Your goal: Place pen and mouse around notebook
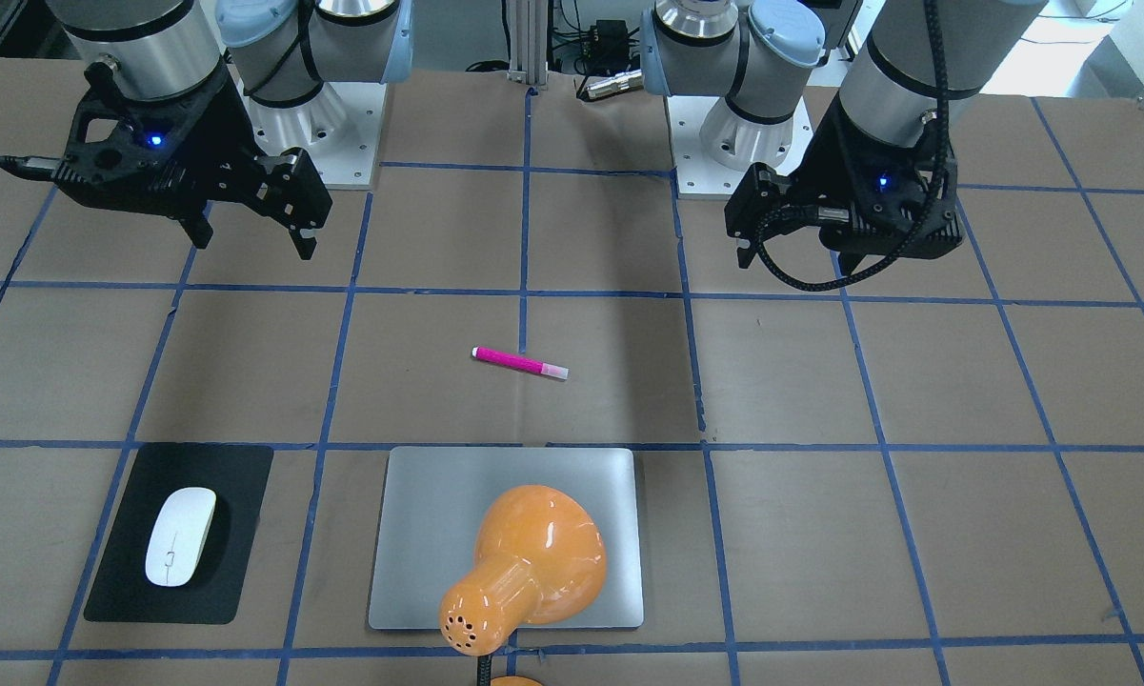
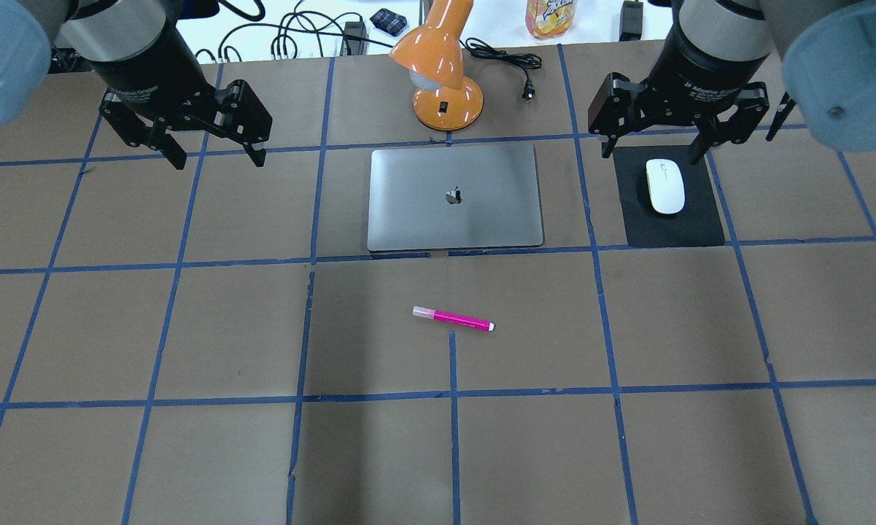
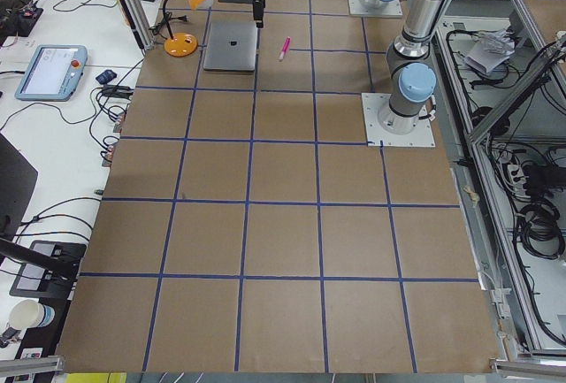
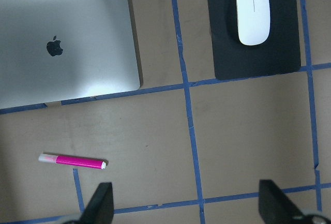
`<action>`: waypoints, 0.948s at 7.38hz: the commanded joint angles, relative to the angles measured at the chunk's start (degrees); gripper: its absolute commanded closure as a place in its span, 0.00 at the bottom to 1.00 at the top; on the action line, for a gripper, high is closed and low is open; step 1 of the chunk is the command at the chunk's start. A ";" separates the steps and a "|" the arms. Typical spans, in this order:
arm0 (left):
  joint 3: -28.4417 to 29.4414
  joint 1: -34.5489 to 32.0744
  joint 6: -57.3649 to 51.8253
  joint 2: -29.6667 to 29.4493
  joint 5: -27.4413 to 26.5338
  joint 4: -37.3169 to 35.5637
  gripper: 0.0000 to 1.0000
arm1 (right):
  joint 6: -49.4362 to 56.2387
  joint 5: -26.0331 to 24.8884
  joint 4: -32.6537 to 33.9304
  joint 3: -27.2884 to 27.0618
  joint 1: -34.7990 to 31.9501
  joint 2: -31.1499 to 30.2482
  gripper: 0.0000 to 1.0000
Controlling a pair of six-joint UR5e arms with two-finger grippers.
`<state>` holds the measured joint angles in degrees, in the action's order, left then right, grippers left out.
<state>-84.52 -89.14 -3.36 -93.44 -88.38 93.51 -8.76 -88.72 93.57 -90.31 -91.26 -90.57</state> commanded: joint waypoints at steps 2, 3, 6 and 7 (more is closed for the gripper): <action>-0.73 -0.07 -0.50 0.71 -0.39 0.36 0.00 | -0.03 -0.14 0.30 -0.04 -0.06 0.13 0.00; -1.09 -0.07 -1.20 1.15 -0.47 0.27 0.00 | -0.03 -0.05 0.30 -0.04 -0.06 0.13 0.00; -1.53 0.19 -1.82 1.24 -0.47 0.09 0.00 | 0.15 -0.05 0.12 -0.04 -0.15 0.04 0.00; -1.44 0.10 -1.83 1.24 -0.39 -0.26 0.00 | 0.24 -0.05 0.12 -0.04 -0.15 0.04 0.00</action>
<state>-85.90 -89.03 -5.00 -92.22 -88.84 93.63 -8.64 -88.79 93.73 -90.35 -91.40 -90.50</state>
